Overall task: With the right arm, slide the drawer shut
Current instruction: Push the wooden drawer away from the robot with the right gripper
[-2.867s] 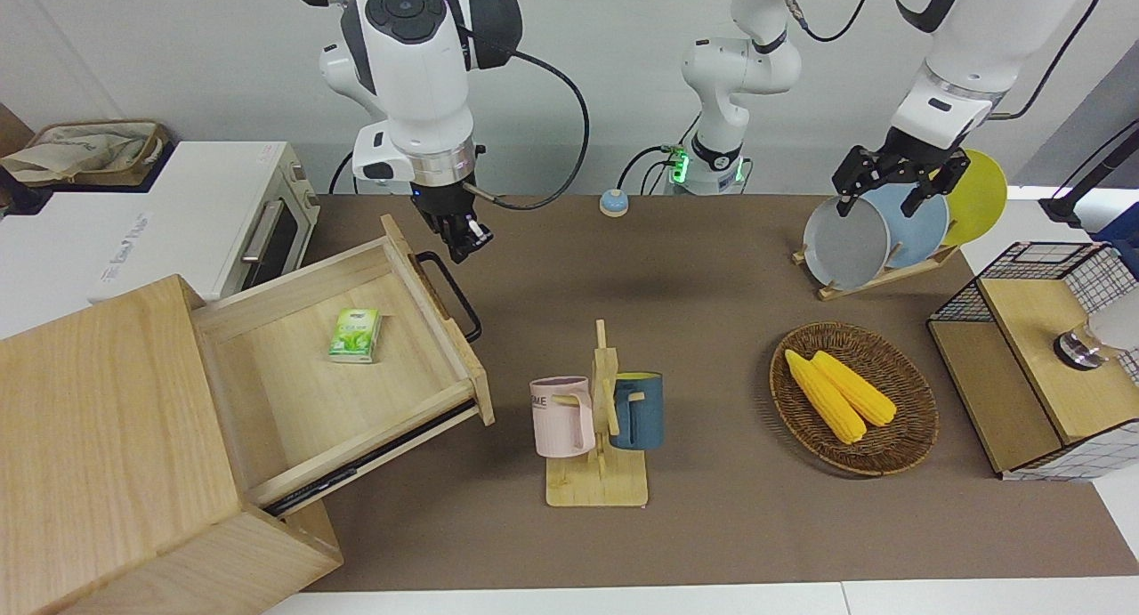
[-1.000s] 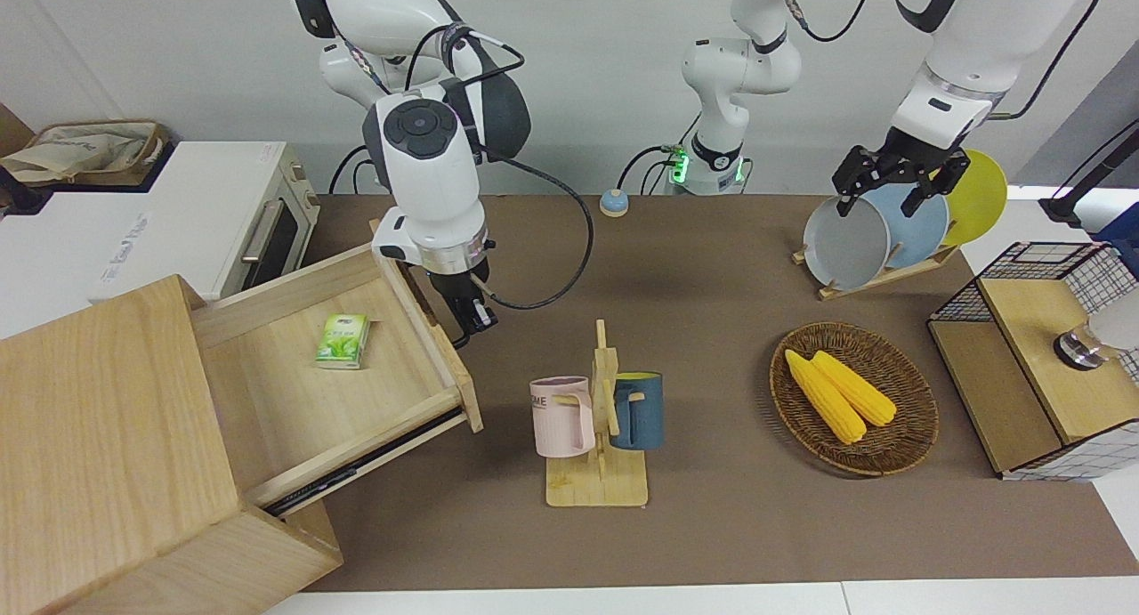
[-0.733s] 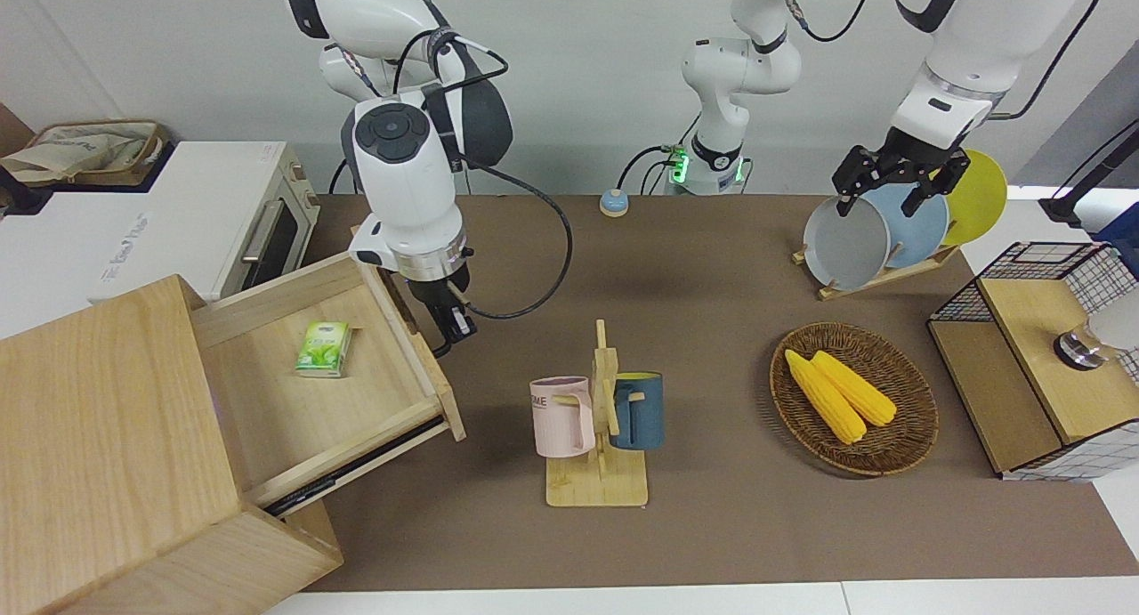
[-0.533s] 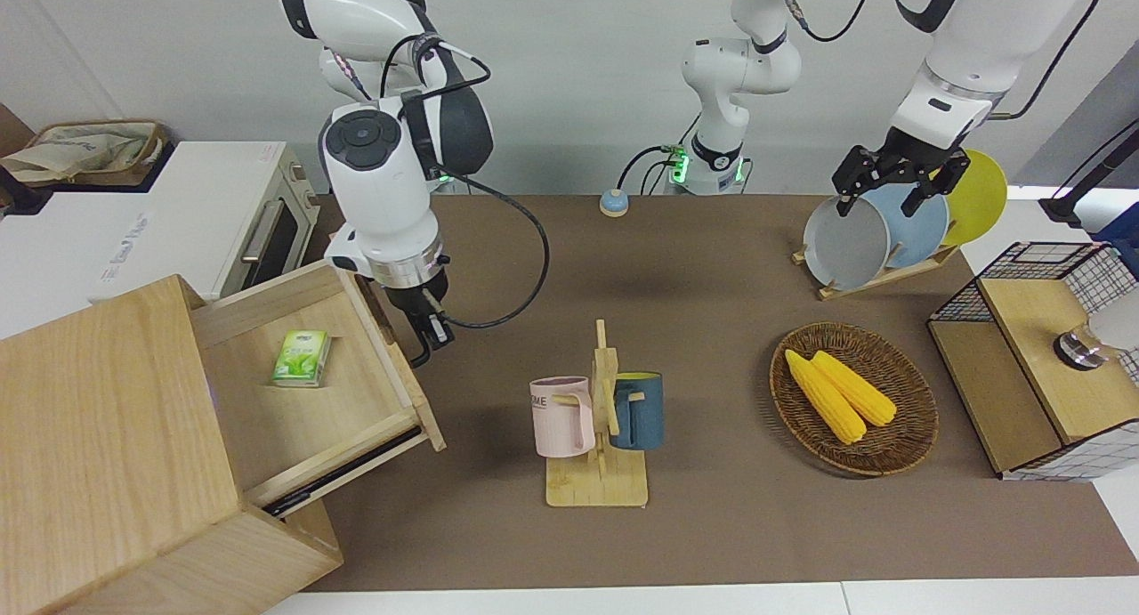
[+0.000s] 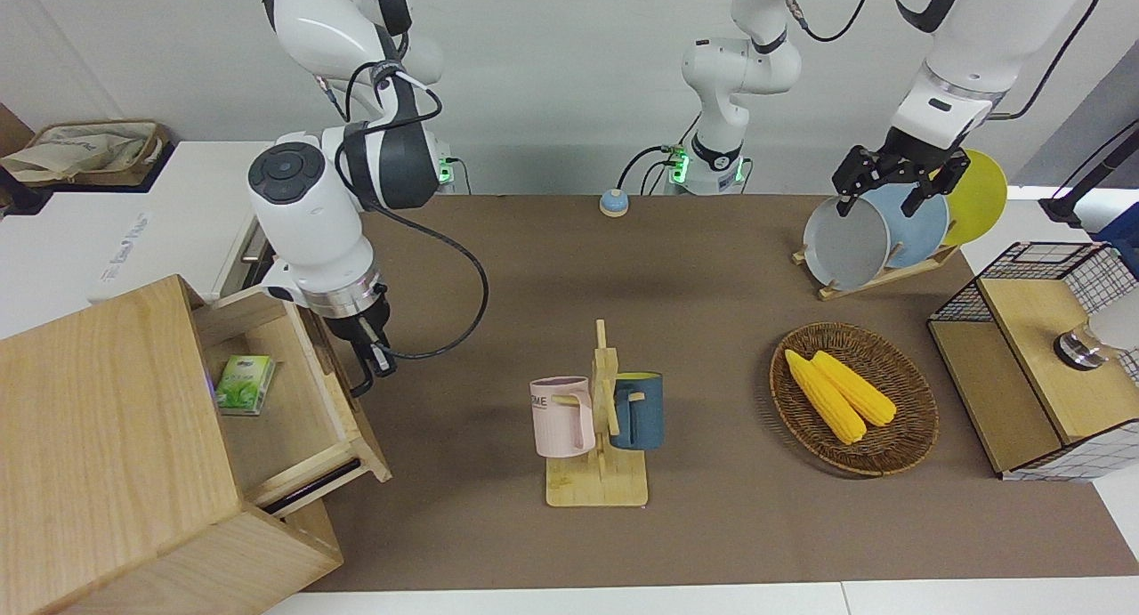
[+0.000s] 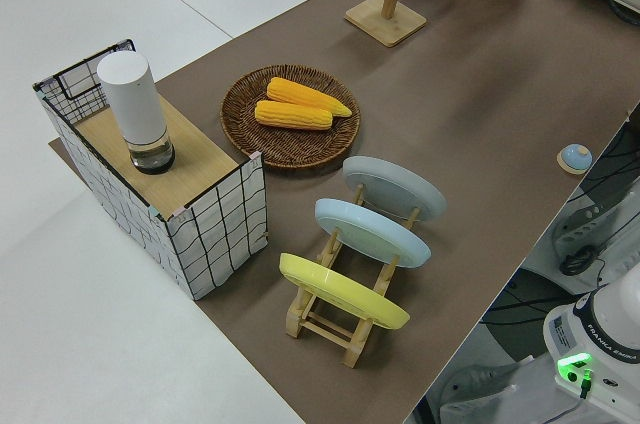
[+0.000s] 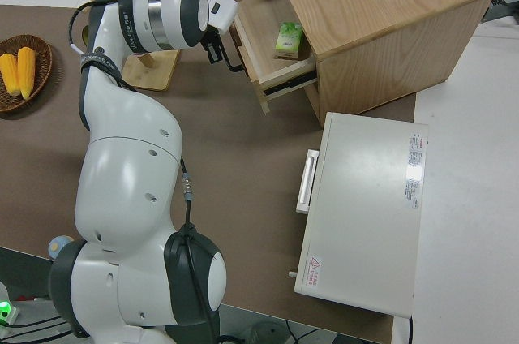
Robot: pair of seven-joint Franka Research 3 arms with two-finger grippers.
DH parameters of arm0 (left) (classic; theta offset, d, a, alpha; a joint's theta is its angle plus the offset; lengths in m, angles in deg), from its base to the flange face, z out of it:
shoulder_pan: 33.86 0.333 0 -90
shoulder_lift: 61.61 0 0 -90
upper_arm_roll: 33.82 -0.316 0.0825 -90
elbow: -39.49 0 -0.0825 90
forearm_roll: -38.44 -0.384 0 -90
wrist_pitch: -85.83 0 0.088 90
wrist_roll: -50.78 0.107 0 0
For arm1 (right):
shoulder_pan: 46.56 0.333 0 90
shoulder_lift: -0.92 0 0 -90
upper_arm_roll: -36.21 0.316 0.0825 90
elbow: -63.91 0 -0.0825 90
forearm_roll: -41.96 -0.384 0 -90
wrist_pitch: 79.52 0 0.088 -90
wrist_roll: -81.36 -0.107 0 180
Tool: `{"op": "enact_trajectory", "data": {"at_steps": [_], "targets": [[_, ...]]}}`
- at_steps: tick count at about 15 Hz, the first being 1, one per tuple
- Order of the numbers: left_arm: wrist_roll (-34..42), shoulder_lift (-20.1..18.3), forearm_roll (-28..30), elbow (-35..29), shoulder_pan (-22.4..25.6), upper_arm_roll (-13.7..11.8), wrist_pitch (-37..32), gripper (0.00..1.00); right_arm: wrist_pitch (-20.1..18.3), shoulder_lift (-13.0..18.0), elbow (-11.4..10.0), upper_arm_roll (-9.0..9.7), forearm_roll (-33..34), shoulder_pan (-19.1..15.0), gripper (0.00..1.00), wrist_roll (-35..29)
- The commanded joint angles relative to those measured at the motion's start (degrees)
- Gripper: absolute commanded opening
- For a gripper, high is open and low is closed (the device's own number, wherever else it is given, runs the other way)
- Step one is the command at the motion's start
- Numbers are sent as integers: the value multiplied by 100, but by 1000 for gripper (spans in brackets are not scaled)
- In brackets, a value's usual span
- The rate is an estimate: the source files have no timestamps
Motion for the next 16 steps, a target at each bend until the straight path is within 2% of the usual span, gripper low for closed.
{"op": "enact_trajectory", "data": {"at_steps": [1,10,16], "targets": [[43,76,-72,117,-99,-95,2,995,155,-70,47,59,40,-305,0,464],[43,76,-63,117,-99,-95,2,995,146,-70,240,59,84,-744,0,1351],[43,76,-72,117,-99,-95,2,995,155,-70,345,76,84,-964,0,1616]]}}
